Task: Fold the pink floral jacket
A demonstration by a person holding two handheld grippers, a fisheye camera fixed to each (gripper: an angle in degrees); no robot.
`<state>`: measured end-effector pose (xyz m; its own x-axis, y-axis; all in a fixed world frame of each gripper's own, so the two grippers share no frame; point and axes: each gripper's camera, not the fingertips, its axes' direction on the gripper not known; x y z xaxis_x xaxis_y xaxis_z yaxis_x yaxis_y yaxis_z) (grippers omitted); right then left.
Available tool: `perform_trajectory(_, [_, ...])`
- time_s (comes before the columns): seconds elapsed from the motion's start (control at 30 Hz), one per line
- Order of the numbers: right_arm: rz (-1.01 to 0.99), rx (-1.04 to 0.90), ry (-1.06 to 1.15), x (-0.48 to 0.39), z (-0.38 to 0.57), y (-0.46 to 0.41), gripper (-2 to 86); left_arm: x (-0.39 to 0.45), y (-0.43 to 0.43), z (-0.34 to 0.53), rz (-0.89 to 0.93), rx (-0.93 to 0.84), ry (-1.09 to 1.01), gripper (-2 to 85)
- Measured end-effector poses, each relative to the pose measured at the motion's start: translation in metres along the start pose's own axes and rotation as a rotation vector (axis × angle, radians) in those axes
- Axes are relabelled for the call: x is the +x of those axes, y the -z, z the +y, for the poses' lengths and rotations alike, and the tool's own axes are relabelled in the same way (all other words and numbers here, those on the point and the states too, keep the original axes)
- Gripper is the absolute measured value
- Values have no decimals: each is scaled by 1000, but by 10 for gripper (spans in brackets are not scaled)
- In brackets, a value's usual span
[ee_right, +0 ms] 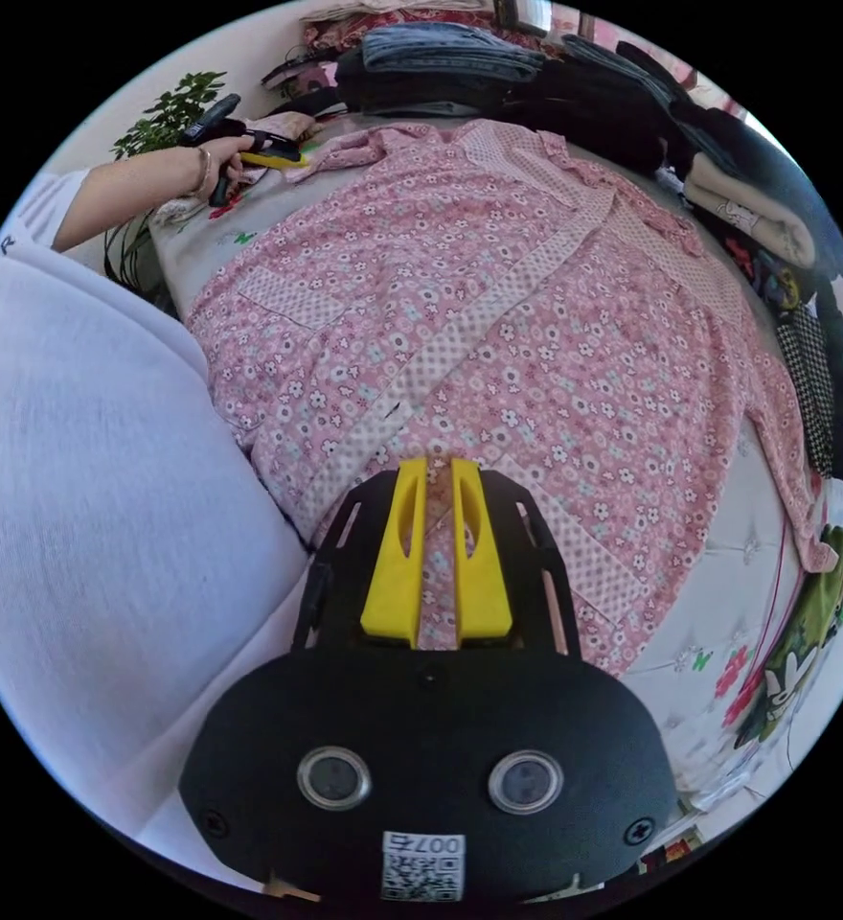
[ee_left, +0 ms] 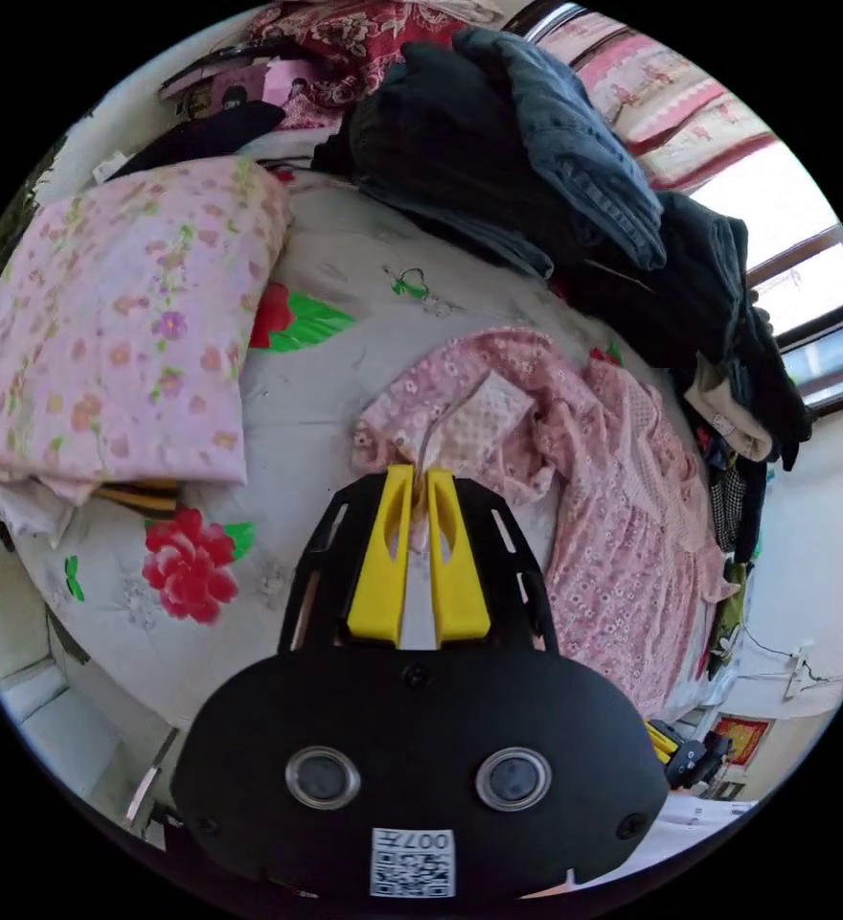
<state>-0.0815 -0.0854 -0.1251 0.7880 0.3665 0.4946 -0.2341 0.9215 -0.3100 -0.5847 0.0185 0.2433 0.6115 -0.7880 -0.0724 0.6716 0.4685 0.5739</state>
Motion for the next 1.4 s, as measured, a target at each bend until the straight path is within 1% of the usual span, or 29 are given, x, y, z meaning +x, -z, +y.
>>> perform_trajectory(0.07, [-8,7,-2,2,3,0,29,-9,57,-20,36,195,-15,3])
perform_trajectory(0.1, [-16,12,-2,4,6,1,29,-11,72,-23,32,242,-16,3])
perform_trajectory(0.17, [-28,15,-9,5,9,1,29,-23,121,-30,6,394,-5,1])
perform_trajectory(0.23, [-47,5,-55,9,9,5,30,-36,132,-33,15,417,3,1])
perform_trajectory(0.27, [-55,12,-67,11,9,7,30,-43,130,-34,6,398,25,2])
perform_trajectory(0.33, [-104,86,-99,16,12,20,29,-48,122,-36,-10,354,63,4])
perform_trajectory(0.43, [-148,154,-151,26,16,33,28,-25,120,-41,28,361,-11,10])
perform_trajectory(0.5, [-147,173,-178,32,18,38,29,4,126,-44,121,407,-104,16])
perform_trajectory(0.6, [-119,212,-233,41,24,48,31,89,141,-44,331,444,-412,31])
perform_trajectory(0.67, [-105,251,-280,48,31,56,34,175,144,-25,574,389,-775,53])
perform_trajectory(0.7, [-98,278,-316,53,37,60,37,194,142,-18,634,361,-853,67])
perform_trajectory(0.73, [-92,301,-350,59,42,62,40,228,133,-5,725,284,-969,96])
perform_trajectory(0.77, [-90,309,-367,62,44,63,42,255,119,6,746,206,-1026,118])
perform_trajectory(0.83, [-101,326,-428,77,51,65,49,276,89,19,691,113,-1045,131])
perform_trajectory(0.9, [-104,353,-467,89,54,66,53,278,58,29,608,63,-996,125])
perform_trajectory(0.97, [-115,366,-496,102,54,67,58,264,19,39,493,-20,-876,112])
perform_trajectory(1.07, [-115,382,-504,125,44,66,68,236,-15,50,367,-97,-741,107])
perform_trajectory(1.17, [-36,358,-439,148,15,64,81,219,-32,55,265,-140,-687,99])
perform_trajectory(1.23, [20,320,-343,164,-19,60,93,215,-36,52,230,-143,-673,95])
perform_trajectory(1.4, [79,237,-184,185,-82,39,101,233,-51,23,192,-129,-696,109])
